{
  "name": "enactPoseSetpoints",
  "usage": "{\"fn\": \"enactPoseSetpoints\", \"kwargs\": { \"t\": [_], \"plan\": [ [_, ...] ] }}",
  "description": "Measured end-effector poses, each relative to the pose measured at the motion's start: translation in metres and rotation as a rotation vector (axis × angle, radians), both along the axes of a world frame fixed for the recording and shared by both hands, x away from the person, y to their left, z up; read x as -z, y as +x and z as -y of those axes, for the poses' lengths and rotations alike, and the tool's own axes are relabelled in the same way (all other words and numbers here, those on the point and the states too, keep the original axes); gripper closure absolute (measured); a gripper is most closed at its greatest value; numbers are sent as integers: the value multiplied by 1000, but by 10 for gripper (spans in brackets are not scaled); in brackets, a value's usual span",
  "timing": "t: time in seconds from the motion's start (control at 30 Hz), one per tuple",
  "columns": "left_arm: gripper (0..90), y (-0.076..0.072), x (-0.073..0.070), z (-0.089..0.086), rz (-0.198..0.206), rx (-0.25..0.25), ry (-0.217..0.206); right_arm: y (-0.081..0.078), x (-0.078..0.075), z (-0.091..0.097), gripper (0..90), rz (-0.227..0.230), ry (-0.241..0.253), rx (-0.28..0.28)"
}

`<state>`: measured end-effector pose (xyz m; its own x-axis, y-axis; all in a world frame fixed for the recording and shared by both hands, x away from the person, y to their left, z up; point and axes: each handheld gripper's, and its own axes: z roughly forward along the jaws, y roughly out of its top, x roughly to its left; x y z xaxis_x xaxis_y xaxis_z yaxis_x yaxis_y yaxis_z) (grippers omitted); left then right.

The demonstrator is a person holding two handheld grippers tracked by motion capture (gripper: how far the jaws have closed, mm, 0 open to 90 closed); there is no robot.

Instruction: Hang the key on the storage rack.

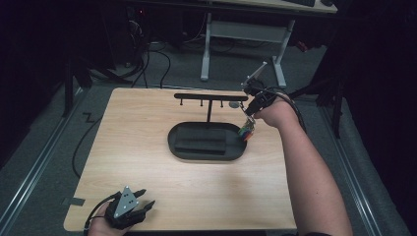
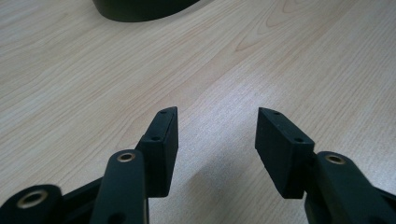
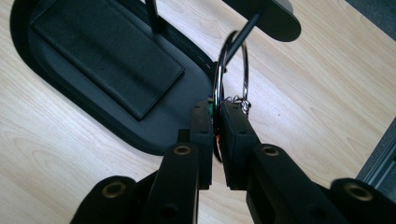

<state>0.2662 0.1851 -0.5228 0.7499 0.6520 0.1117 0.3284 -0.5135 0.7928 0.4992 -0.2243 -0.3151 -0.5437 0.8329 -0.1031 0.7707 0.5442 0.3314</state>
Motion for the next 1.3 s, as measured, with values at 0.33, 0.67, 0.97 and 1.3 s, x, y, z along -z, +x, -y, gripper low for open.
{"fn": "enactPoseSetpoints", "kwargs": {
  "t": [0.33,0.67,0.97,1.3],
  "plan": [
    [497,1,1,0,-7,2,9,3,2,6,852,29,7,7],
    [497,0,0,1,2,1,6,6,14,6,851,96,6,38],
    [496,0,1,2,1,7,9,5,16,4,786,119,4,61],
    [496,4,1,5,-2,10,27,-20,11,4,435,219,61,69]
  ]
}}
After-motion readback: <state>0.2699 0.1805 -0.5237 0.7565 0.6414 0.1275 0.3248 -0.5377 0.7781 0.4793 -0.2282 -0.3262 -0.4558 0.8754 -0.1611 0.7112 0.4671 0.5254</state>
